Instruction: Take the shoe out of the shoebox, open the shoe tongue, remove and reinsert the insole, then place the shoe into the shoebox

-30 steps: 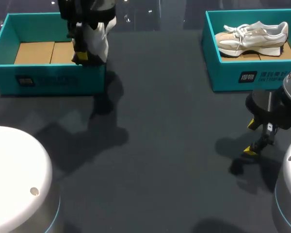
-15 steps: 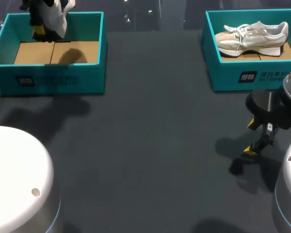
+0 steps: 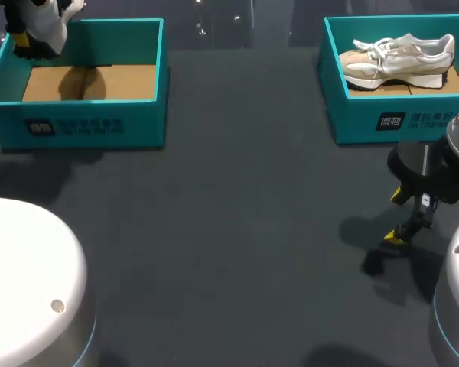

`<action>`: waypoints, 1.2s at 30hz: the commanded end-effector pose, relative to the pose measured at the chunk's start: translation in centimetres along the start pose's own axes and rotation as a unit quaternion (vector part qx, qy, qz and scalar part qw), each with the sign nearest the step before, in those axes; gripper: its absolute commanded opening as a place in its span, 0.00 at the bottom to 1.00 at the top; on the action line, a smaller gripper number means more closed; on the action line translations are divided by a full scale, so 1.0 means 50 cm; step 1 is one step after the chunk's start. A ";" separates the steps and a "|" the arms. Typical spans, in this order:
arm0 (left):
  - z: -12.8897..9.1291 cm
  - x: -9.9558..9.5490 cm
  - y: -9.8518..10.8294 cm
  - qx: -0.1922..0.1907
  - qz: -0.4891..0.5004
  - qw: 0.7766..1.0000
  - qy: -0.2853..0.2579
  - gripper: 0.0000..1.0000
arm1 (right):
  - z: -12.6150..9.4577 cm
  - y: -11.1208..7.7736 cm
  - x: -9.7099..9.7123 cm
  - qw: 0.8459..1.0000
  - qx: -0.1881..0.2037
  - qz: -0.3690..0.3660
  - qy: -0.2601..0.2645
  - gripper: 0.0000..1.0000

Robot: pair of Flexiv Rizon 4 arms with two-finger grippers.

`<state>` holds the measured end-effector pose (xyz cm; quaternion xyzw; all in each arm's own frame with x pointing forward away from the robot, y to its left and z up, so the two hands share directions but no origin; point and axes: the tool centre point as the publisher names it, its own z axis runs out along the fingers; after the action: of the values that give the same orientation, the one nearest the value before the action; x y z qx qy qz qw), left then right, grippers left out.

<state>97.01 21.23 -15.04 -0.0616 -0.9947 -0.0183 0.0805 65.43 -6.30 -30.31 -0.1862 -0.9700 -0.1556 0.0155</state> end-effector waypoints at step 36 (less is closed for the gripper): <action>0.054 -0.048 0.152 -0.079 0.344 0.932 -0.082 0.00 | 0.000 -0.001 0.003 1.000 0.001 0.000 -0.002 1.00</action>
<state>101.34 28.62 -17.88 -0.2711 -0.9598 -0.0320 0.0654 65.43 -6.30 -30.30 -0.1862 -0.9700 -0.1556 0.0156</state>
